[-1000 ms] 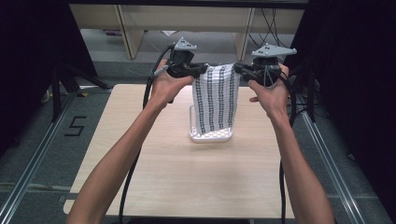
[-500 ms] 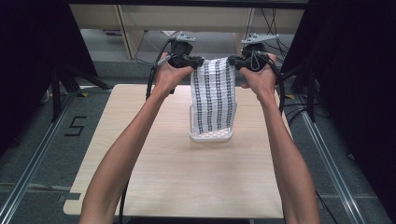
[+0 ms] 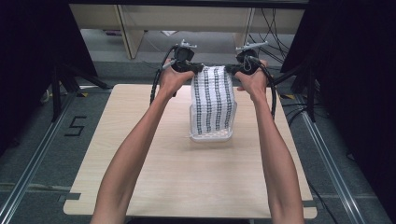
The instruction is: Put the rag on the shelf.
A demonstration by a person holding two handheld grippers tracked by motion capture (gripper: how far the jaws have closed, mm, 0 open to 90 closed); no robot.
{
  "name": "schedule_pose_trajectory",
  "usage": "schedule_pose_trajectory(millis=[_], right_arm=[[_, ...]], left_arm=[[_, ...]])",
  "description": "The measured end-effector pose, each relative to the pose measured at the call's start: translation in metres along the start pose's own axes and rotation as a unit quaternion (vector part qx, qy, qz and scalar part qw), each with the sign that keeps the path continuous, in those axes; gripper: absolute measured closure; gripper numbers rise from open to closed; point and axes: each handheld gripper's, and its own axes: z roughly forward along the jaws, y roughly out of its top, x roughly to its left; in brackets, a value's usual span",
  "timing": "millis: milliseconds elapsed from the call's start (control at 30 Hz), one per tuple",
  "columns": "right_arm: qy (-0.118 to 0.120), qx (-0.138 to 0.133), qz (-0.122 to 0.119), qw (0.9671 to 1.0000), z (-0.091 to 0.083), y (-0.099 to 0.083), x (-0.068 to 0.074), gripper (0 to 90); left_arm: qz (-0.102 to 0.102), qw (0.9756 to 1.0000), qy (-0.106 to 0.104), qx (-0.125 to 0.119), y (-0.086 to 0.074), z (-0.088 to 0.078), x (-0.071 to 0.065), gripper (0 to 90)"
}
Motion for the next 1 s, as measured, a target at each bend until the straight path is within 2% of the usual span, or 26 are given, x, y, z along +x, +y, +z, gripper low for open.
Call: schedule_pose_trajectory(millis=[33, 67, 167, 200, 267, 300, 333, 367, 400, 433, 533, 567, 633, 667, 767, 833, 867, 933, 1000], right_arm=[[0.000, 0.000, 0.000, 1.0000, 0.000, 0.000, 0.000, 86.2], [0.002, 0.011, 0.004, 0.9999, 0.007, -0.005, -0.001, 86.1], [0.000, 0.025, 0.008, 0.9997, 0.013, -0.009, -0.003, 86.0], [-0.002, 0.021, 0.009, 0.9997, 0.016, -0.010, -0.004, 85.9], [0.005, 0.038, 0.013, 0.9992, 0.018, -0.013, -0.005, 85.7], [0.005, 0.041, 0.018, 0.9990, 0.019, -0.014, -0.005, 85.7], [0.005, 0.039, 0.012, 0.9992, 0.021, -0.017, -0.006, 85.7], [0.006, 0.050, 0.019, 0.9985, 0.022, -0.018, -0.005, 85.7], [0.003, 0.041, 0.010, 0.9991, 0.025, -0.021, -0.007, 85.7], [0.010, 0.052, 0.018, 0.9984, 0.026, -0.023, -0.007, 85.6], [0.013, 0.054, 0.014, 0.9983, 0.032, -0.031, -0.009, 84.9], [0.015, 0.068, 0.026, 0.9972, 0.031, -0.032, -0.008, 84.7], [0.018, 0.062, 0.028, 0.9975, 0.035, -0.036, -0.010, 84.1], [0.018, 0.072, 0.022, 0.9970, 0.036, -0.038, -0.011, 83.8], [0.018, 0.078, 0.029, 0.9964, 0.038, -0.042, -0.013, 80.9], [0.017, 0.095, 0.039, 0.9946, 0.038, -0.045, -0.014, 76.3], [0.015, 0.098, 0.029, 0.9947, 0.038, -0.046, -0.016, 74.3], [0.011, 0.092, 0.032, 0.9952, 0.037, -0.047, -0.017, 71.7], [0.015, 0.083, 0.050, 0.9951, 0.034, -0.046, -0.017, 68.9]], left_arm=[[0.000, 1.0000, 0.000, 0.000, 0.000, 0.000, 0.000, 83.9], [0.002, 1.0000, 0.003, 0.008, -0.003, 0.005, 0.001, 83.7], [-0.007, 0.9999, 0.000, 0.016, -0.011, 0.012, 0.003, 83.3], [-0.009, 0.9998, 0.001, 0.020, -0.014, 0.014, 0.004, 83.1], [-0.019, 0.9995, -0.003, 0.024, -0.019, 0.018, 0.005, 82.7], [-0.028, 0.9993, -0.006, 0.024, -0.023, 0.020, 0.006, 82.4], [-0.040, 0.9989, -0.009, 0.021, -0.027, 0.022, 0.007, 82.3], [-0.044, 0.9987, -0.010, 0.023, -0.029, 0.024, 0.007, 82.3], [-0.043, 0.9986, -0.009, 0.030, -0.033, 0.026, 0.006, 82.3], [-0.043, 0.9985, -0.010, 0.034, -0.035, 0.028, 0.006, 82.3], [-0.041, 0.9980, -0.012, 0.046, -0.040, 0.032, 0.005, 81.6], [-0.041, 0.9980, -0.012, 0.046, -0.040, 0.032, 0.005, 81.2], [-0.039, 0.9966, -0.020, 0.070, -0.045, 0.035, 0.005, 78.6], [-0.035, 0.9966, -0.016, 0.073, -0.046, 0.035, 0.005, 77.0], [-0.044, 0.9957, -0.012, 0.080, -0.051, 0.038, 0.007, 70.0], [-0.045, 0.9953, -0.009, 0.085, -0.054, 0.038, 0.009, 68.3], [-0.047, 0.9953, -0.008, 0.084, -0.055, 0.037, 0.010, 66.9], [-0.054, 0.9950, -0.006, 0.084, -0.055, 0.035, 0.013, 62.1], [-0.052, 0.9954, -0.003, 0.081, -0.053, 0.030, 0.015, 60.6]])
